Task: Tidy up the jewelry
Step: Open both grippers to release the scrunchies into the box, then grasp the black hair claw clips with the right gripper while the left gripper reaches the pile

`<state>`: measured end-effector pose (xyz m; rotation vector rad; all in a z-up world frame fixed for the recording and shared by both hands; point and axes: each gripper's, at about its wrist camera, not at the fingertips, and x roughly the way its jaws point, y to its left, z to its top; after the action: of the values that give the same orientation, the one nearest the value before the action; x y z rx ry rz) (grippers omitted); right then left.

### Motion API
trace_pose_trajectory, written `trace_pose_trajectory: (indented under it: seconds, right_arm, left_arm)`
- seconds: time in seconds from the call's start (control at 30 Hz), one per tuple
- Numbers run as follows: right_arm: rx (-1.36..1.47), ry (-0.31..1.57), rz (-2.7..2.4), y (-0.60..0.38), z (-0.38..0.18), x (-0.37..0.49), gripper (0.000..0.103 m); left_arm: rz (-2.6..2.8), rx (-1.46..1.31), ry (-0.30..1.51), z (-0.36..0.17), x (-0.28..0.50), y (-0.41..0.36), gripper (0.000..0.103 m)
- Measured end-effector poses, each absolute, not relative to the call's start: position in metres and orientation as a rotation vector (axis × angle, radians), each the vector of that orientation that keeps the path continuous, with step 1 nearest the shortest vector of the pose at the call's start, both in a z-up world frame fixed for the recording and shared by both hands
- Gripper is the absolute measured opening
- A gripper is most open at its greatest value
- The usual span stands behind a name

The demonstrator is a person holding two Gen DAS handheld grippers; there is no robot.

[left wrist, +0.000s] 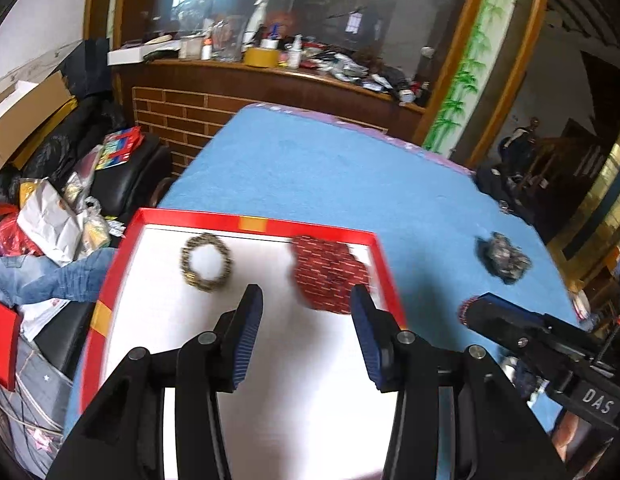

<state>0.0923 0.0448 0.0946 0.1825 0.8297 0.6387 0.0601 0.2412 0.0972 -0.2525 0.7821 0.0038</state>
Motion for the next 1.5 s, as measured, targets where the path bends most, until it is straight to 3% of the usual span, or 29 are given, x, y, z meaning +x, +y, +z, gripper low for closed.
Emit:
trace_pose_trajectory:
  seconds: [0.3,0.67,1.07,1.13,1.2,1.5]
  right_arm:
    - [0.215,0.808,0.655,-0.023,0.101,0.059,0.036]
    - [0.373,0.851,0.522,-0.143,0.091,0.035,0.036]
    - [0.575,1.003,0.359,-0.206,0.045,0.04,0.053]
    - [0.626,1.013,0.345,-0.21,0.039,0.043,0.058]
    - [0.676,1.025,0.316,-0.214,0.033,0.048,0.074]
    - [0.79,1.077,0.287,-0.206,0.013,0.074,0.074]
  left_arm:
    - [-0.085,-0.196,0.765,0.105,0.032,0.171,0.047]
    - [-0.188,-0.138,0.781,0.095,0.005,0.104,0.048]
    - [-0.272,-0.102,0.831,0.073,-0.005,0.061,0.048]
    - [-0.276,-0.096,0.841,0.069,-0.006,0.059,0.048]
    - [-0.28,-0.096,0.844,0.067,-0.006,0.058,0.048]
    - [-0.286,-0.094,0.849,0.064,-0.006,0.06,0.048]
